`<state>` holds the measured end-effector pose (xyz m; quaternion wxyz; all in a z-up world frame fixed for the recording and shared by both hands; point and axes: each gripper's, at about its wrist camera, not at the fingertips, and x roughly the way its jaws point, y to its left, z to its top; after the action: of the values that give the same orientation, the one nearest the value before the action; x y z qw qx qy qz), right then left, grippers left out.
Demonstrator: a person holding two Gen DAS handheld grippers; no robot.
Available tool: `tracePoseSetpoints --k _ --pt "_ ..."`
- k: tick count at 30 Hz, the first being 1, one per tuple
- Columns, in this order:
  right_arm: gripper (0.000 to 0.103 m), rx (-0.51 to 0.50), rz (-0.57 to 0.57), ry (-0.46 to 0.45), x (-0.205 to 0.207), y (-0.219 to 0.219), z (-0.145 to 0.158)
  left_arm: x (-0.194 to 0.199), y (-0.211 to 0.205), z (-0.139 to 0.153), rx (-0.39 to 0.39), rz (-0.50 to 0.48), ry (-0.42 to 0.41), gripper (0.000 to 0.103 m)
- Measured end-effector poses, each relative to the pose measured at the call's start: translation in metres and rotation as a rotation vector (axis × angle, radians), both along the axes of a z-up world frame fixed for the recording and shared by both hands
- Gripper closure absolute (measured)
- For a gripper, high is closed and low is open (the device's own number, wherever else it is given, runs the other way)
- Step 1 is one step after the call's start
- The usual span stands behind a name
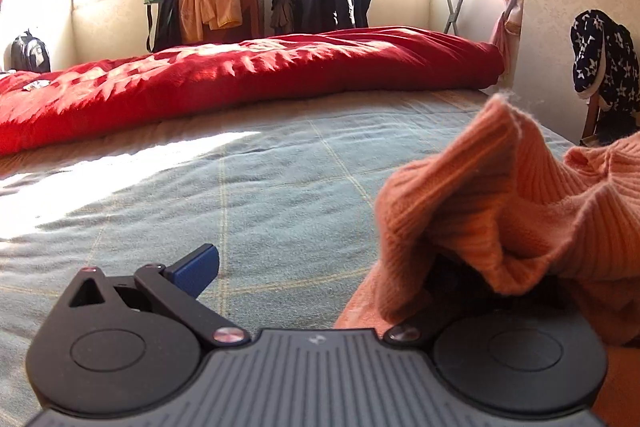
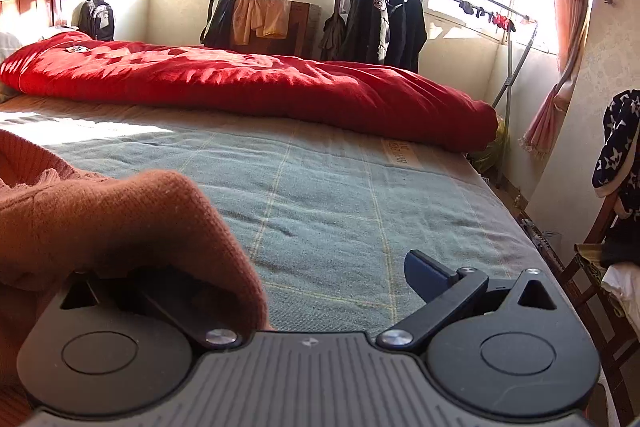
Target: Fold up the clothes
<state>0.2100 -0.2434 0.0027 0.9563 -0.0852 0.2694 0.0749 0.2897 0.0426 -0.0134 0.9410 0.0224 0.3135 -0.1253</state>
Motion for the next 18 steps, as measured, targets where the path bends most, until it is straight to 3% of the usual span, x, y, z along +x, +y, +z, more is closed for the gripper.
tracePoseSetpoints --k 2,5,9,18 --pt "0.000 -0.033 0.024 -0.008 0.005 0.005 -0.001 0.002 -0.004 0.000 0.034 -0.041 -0.002 0.000" --pt "0.000 -0.073 0.009 -0.029 0.016 0.006 0.004 0.008 -0.005 0.004 0.121 0.002 -0.073 0.000" --pt "0.000 -0.158 -0.007 -0.055 0.036 0.012 0.007 0.028 0.009 0.013 0.087 0.087 -0.108 0.000" --pt "0.000 -0.339 -0.066 -0.129 0.098 0.027 -0.001 0.085 0.017 0.007 0.140 0.196 -0.158 0.001"
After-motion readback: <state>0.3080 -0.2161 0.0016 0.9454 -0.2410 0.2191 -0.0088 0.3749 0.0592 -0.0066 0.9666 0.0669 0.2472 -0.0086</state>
